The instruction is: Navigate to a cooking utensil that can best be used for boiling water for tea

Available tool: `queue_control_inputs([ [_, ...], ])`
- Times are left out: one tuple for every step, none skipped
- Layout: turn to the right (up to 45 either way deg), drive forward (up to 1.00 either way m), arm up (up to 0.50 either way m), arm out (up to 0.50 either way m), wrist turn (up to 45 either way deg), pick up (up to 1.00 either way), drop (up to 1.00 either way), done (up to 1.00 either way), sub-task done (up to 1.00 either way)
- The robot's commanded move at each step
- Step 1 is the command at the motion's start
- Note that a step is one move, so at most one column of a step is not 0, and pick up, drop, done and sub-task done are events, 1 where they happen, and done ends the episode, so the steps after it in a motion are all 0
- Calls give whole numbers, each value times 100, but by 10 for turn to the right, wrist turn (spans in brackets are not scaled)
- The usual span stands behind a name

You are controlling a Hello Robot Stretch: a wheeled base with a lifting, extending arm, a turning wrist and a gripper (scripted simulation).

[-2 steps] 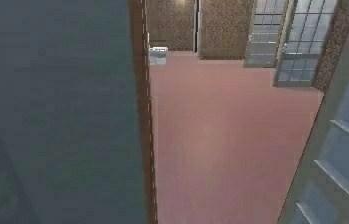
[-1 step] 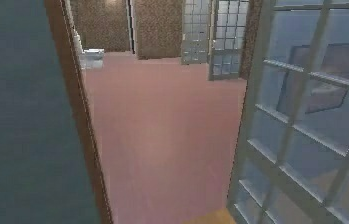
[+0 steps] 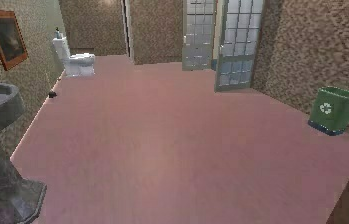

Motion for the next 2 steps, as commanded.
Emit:
queue_control_inputs([
  [-120, 0, 0, 0, 0, 0, 0, 0, 0],
  [-30, 0, 0, 0, 0, 0, 0, 0, 0],
])
